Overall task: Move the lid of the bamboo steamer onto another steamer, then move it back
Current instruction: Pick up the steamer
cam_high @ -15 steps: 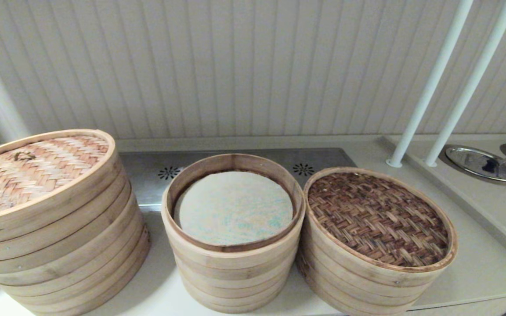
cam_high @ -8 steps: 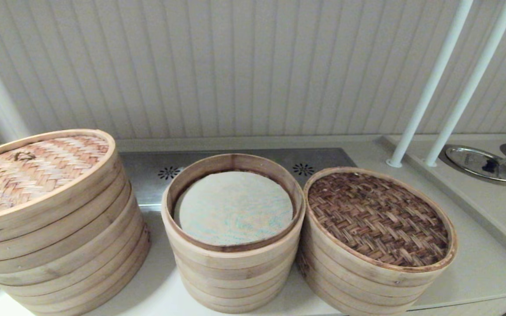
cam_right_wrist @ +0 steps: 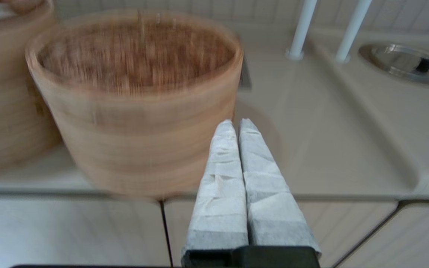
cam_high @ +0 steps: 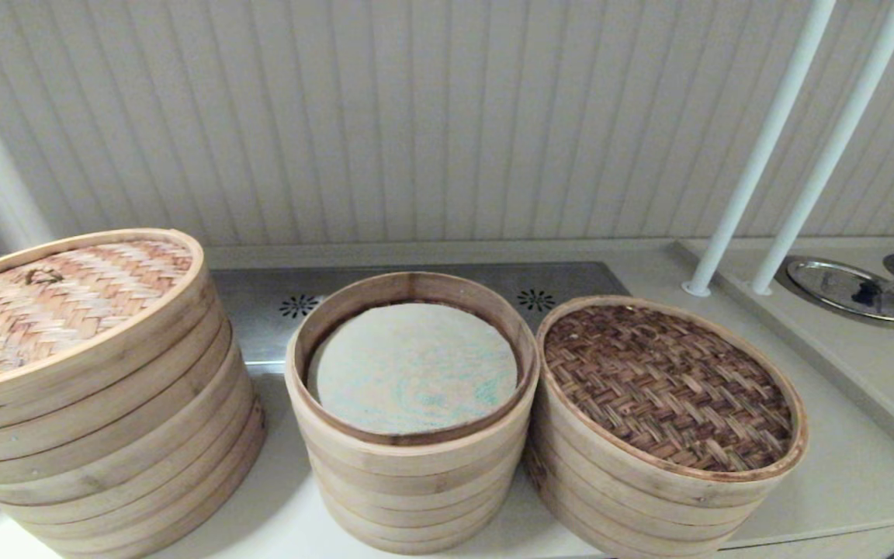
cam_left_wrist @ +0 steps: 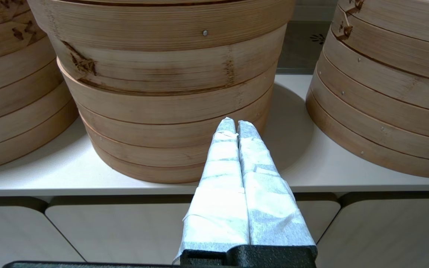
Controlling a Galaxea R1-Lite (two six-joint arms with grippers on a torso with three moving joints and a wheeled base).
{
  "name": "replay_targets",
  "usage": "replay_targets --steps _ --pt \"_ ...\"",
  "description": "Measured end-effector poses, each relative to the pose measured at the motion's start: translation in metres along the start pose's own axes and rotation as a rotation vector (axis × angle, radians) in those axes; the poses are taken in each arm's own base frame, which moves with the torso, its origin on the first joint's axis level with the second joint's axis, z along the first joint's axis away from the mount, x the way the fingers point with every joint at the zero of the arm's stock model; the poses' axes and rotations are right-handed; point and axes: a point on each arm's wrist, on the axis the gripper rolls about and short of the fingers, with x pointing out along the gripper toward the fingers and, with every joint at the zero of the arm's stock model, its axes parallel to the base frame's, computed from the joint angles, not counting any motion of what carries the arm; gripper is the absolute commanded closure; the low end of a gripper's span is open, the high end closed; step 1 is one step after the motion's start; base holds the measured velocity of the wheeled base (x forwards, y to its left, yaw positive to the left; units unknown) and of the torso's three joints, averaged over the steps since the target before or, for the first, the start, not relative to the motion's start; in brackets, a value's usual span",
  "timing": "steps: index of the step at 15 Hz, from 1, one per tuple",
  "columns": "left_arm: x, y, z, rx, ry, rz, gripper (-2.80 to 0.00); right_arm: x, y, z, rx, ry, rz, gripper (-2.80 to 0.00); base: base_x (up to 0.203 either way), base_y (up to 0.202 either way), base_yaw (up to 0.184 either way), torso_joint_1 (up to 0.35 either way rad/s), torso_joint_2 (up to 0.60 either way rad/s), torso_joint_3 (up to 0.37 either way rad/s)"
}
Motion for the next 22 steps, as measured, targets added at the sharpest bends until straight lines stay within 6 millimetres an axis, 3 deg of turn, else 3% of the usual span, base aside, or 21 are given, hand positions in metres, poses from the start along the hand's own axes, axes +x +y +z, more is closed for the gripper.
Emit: replay_targets --steps 4,8,12,17,18,19,22 --pt "0.0 0.0 0.0 0.0 0.0 0.0 0.0 0.018 -0.002 0.045 -0.002 0.026 0.005 0.0 0.0 0.0 0.0 0.0 0.0 0.0" --pt "0.0 0.0 0.0 0.001 0.0 0.0 0.0 0.053 -0.004 0.083 -0.001 0.096 0.028 0.0 0.0 0.0 0.0 0.0 0.0 0.0" --pt "0.0 0.0 0.0 0.0 0.0 0.0 0.0 0.108 0.0 0.111 0.008 0.195 0.115 0.0 0.0 0.0 0.0 0.0 0.0 0.0" --pt "0.0 0.0 0.0 0.0 0.0 0.0 0.0 0.19 0.015 0.113 0.048 0.317 0.192 0.0 0.0 0.0 0.0 0.0 0.0 0.0" --pt "0.0 0.0 0.0 0.001 0.0 0.0 0.0 0.204 0.022 0.11 0.055 0.326 0.213 -1.03 0.0 0.0 0.0 0.0 0.0 0.0" --pt "0.0 0.0 0.0 0.0 0.0 0.0 0.0 0.216 0.028 0.105 0.062 0.34 0.228 -2.8 0.0 0.0 0.0 0.0 0.0 0.0" --pt "0.0 0.0 0.0 0.0 0.0 -0.001 0.0 0.246 0.041 0.09 0.064 0.372 0.236 -2.8 0.0 0.0 0.0 0.0 0.0 0.0"
